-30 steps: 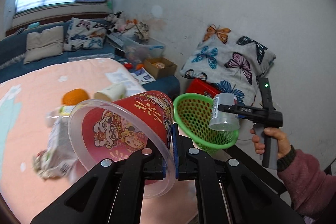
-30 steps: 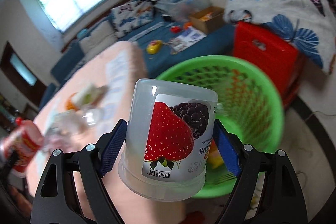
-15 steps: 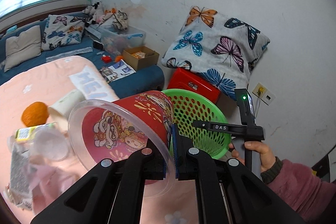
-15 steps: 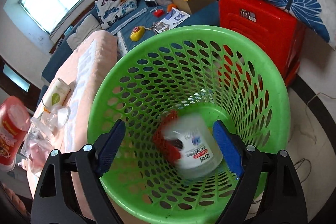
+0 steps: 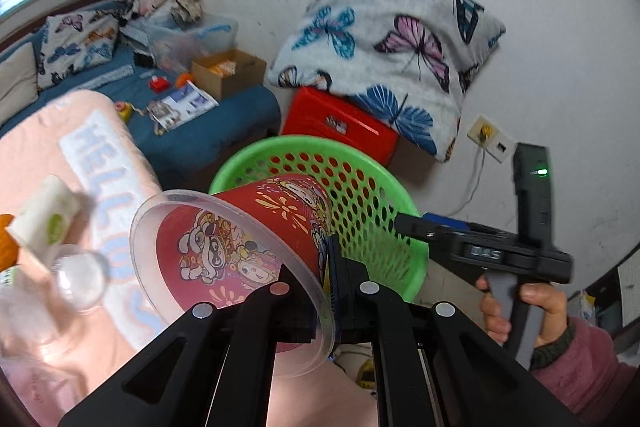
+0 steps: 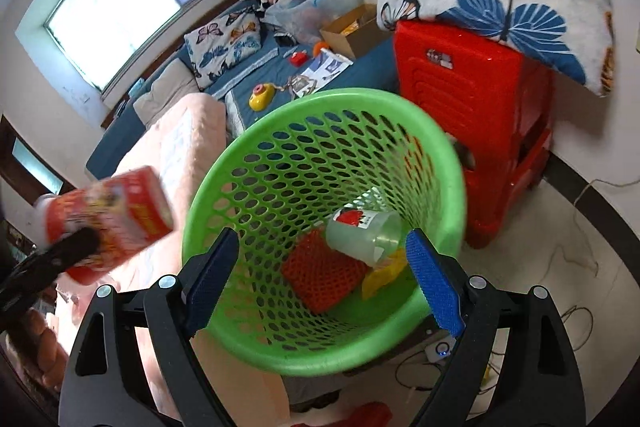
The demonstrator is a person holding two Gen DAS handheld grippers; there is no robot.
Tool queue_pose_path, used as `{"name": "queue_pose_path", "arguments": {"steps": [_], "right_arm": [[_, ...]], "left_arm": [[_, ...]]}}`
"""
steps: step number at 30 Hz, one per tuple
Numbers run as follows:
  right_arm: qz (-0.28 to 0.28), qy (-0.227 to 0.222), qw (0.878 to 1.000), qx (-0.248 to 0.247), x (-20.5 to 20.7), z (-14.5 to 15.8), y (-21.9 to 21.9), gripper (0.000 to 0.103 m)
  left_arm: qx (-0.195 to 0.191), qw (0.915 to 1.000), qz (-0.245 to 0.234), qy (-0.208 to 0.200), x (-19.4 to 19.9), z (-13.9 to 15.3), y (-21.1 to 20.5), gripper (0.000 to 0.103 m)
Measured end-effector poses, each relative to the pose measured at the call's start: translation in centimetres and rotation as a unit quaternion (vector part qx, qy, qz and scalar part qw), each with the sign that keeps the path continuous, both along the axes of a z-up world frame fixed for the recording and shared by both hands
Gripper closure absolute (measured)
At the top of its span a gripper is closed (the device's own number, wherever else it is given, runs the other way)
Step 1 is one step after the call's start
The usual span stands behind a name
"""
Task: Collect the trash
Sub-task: 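Carry the tub and red cup to the green basket and release both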
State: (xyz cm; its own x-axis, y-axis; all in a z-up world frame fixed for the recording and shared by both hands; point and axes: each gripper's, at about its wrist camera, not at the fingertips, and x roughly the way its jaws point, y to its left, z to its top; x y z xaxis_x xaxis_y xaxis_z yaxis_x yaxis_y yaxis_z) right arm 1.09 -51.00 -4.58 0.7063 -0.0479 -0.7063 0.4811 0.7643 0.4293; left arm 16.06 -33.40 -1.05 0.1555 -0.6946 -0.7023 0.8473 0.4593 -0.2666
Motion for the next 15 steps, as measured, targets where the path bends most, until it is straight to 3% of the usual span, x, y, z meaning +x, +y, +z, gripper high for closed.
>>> {"name": "queue_pose_path", "arguments": {"steps": [6, 8, 10, 15], "right_arm": [[-0.015, -0.006, 1.0, -0.007, -1.8, 0.1, -0.2, 0.018], [-0.019, -0.006, 1.0, -0.003, -2.3, -0.1, -0.3, 0.018], [-0.023, -0.005, 1.0, 0.001, -2.7, -0.4, -0.5, 0.018], [-0.026, -0.007, 1.0, 0.01, -3.1, -0.7, -0.4, 0.018]], "left_arm": [[0.03, 0.9994, -0.014, 0.008, -0.2, -1.9, -2.5, 0.095], [0.041, 0.999, -0.014, 0.014, -0.2, -2.5, -3.1, 0.085], [0.047, 0.9987, -0.015, 0.016, -0.3, -3.0, -3.3, 0.084], [0.047, 0.9987, -0.015, 0.015, -0.6, -3.2, -3.3, 0.067]]}}
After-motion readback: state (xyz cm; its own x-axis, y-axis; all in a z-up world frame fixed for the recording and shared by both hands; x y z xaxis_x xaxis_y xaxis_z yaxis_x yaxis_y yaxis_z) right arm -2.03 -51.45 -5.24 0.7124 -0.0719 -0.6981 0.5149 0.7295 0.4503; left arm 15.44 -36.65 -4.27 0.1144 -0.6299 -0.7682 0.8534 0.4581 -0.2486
